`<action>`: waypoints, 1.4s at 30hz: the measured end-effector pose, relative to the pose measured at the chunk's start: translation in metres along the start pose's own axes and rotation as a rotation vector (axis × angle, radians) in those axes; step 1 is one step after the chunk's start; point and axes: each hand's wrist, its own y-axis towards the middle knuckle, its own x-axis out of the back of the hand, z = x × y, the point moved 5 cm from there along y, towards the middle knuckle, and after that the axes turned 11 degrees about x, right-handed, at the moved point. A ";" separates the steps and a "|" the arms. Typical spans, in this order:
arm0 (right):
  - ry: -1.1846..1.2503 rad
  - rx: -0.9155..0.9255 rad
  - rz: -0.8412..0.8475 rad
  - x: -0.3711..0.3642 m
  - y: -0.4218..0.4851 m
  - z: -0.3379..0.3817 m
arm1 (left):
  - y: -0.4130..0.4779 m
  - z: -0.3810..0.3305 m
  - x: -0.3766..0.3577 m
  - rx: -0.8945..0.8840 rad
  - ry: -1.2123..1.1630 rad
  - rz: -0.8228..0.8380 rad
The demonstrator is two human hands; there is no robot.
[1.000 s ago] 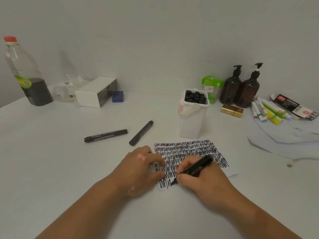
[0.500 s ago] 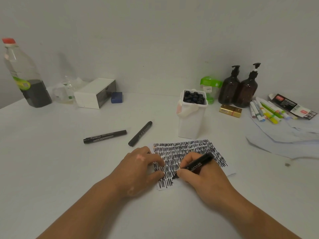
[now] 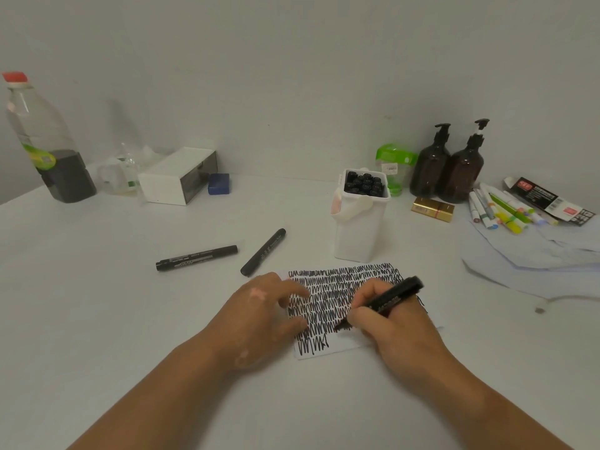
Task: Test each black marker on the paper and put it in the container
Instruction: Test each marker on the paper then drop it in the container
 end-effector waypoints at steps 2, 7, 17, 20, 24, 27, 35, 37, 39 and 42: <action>0.198 -0.025 -0.095 0.008 0.002 0.000 | 0.002 0.006 0.014 0.039 -0.228 -0.097; 0.273 0.028 -0.158 0.030 0.008 0.003 | 0.005 0.016 0.020 0.136 -0.522 -0.084; 0.630 0.019 -0.210 0.035 0.007 0.014 | 0.003 0.007 0.009 0.159 -0.798 -0.020; 0.636 0.038 -0.187 0.036 0.006 0.016 | 0.001 0.001 0.006 0.106 -0.826 0.041; 0.596 0.028 -0.135 0.031 0.004 0.016 | 0.001 -0.003 0.002 0.064 -0.862 0.088; 0.554 0.018 -0.095 0.024 0.002 0.018 | -0.001 -0.007 -0.004 0.043 -0.850 0.144; 0.321 -0.004 0.025 0.016 0.000 0.025 | -0.003 -0.017 -0.015 0.098 -1.121 0.277; 0.247 0.028 0.051 0.013 -0.002 0.029 | -0.004 -0.021 -0.017 0.133 -1.119 0.255; 0.133 0.078 0.059 0.007 -0.004 0.032 | -0.005 -0.023 -0.016 0.154 -1.029 0.168; 0.059 0.120 -0.054 0.003 -0.004 0.035 | -0.005 -0.027 -0.015 0.171 -0.935 0.038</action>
